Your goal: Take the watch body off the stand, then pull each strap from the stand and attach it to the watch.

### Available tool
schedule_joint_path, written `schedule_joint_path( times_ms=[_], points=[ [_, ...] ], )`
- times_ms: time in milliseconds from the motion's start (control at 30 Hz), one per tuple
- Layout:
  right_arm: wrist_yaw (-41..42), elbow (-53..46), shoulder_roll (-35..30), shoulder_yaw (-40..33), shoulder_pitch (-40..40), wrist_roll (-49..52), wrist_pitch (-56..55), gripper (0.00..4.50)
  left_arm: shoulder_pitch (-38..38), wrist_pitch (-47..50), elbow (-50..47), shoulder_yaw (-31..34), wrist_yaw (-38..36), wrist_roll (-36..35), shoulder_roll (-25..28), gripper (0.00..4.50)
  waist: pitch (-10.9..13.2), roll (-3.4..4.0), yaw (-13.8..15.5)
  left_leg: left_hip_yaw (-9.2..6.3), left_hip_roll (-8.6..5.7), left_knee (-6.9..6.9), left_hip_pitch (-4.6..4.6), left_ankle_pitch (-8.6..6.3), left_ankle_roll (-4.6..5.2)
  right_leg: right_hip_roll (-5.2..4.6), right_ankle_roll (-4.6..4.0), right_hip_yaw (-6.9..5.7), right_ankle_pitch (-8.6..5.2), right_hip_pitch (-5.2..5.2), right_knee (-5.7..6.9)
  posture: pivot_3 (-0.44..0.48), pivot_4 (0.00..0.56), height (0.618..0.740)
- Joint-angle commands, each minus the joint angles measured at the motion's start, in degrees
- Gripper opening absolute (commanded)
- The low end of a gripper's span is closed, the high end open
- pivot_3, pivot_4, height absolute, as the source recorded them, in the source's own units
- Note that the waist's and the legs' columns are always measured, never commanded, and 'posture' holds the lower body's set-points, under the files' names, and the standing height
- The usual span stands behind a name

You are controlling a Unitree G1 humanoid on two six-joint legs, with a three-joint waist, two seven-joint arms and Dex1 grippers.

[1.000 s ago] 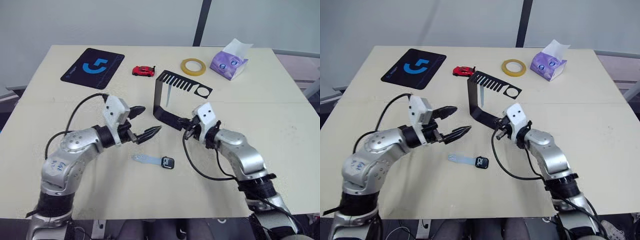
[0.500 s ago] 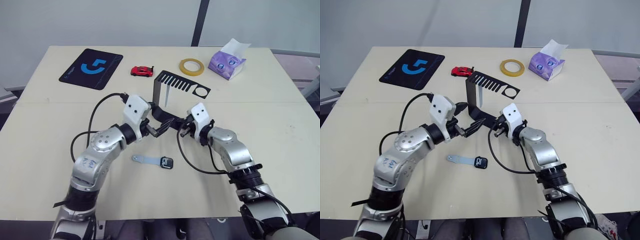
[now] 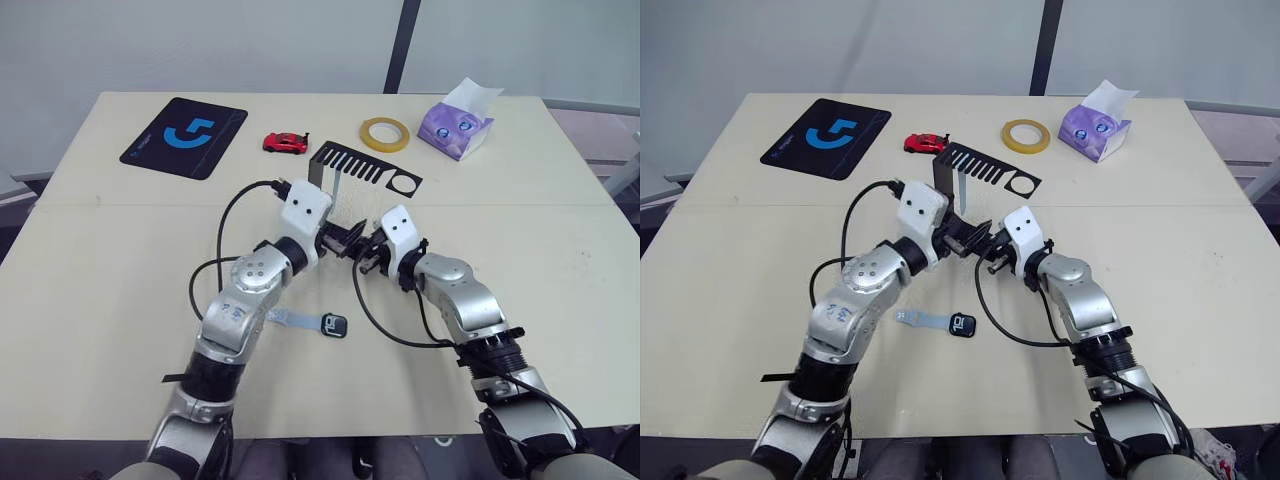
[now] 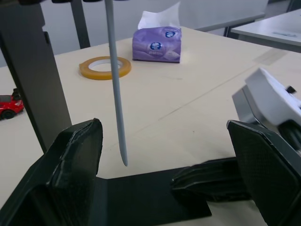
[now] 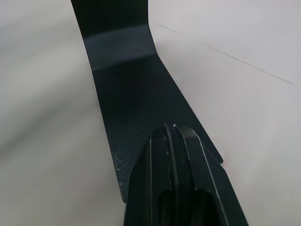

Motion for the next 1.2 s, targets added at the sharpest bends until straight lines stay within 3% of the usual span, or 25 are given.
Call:
schedule_joint_path(
  times_ms=[33, 467, 567, 767, 833, 1200],
  points=[
    [-0.02, -0.6, 0.28, 1.32, 1.99, -1.23, 2.03, 0.06, -1.26, -2.98, 0.59, 0.83, 1.65, 1.56, -1.59, 4.5, 0.0, 0.0, 0.0, 0.01, 0.0, -0.01, 0.0, 0.0, 0.0, 0.0, 0.0, 0.0, 0.0, 0.0, 0.0, 0.0, 0.15, 0.738],
    [-0.23, -1.36, 0.7, 1.54, 2.44, -1.92, 2.75, 0.06, -5.39, -9.07, 9.99, 0.78, 4.5, 5.3, -5.99, 4.5, 0.0, 0.0, 0.06, 0.0, -0.01, -0.01, 0.0, 0.01, 0.01, -0.02, 0.0, -0.04, 0.0, 0.0, -0.02, 0.0, 0.15, 0.738],
    [-0.33, -1.42, 0.8, 1.38, 2.47, -1.93, 2.79, 0.0, -5.38, -10.3, 10.84, 0.46, 4.39, 5.95, -6.06, 3.69, 0.0, 0.0, 0.04, 0.0, -0.01, -0.01, -0.01, 0.01, 0.01, -0.02, 0.0, -0.04, 0.0, 0.0, -0.02, 0.0, 0.15, 0.738],
    [-0.3, -1.42, 0.73, 0.99, 2.52, -1.86, 2.81, 0.0, -5.83, -12.75, 12.36, 0.4, 4.44, 7.04, -6.28, 0.77, 0.0, 0.0, 0.04, 0.0, 0.0, -0.01, -0.01, 0.01, 0.01, -0.03, 0.0, -0.04, 0.0, 0.0, -0.02, 0.0, 0.15, 0.738],
    [-0.27, -1.47, 0.68, 0.92, 2.53, -1.84, 2.83, 0.0, -6.12, -13.33, 12.98, 0.53, 4.6, 7.38, -6.32, 0.01, 0.0, 0.0, 0.03, 0.0, 0.0, -0.01, -0.01, 0.01, 0.01, -0.03, 0.0, -0.05, 0.0, 0.0, -0.02, 0.0, 0.15, 0.738],
    [-0.03, -0.92, 0.68, 0.8, 2.18, -1.79, 2.72, 0.0, -4.38, -16.65, 10.33, 0.18, 2.91, 9.28, -4.3, 0.01, 0.0, 0.0, 0.02, 0.0, 0.0, -0.01, -0.01, 0.01, 0.02, -0.04, 0.0, -0.06, 0.0, 0.0, -0.03, 0.0, 0.15, 0.738]
  ],
)
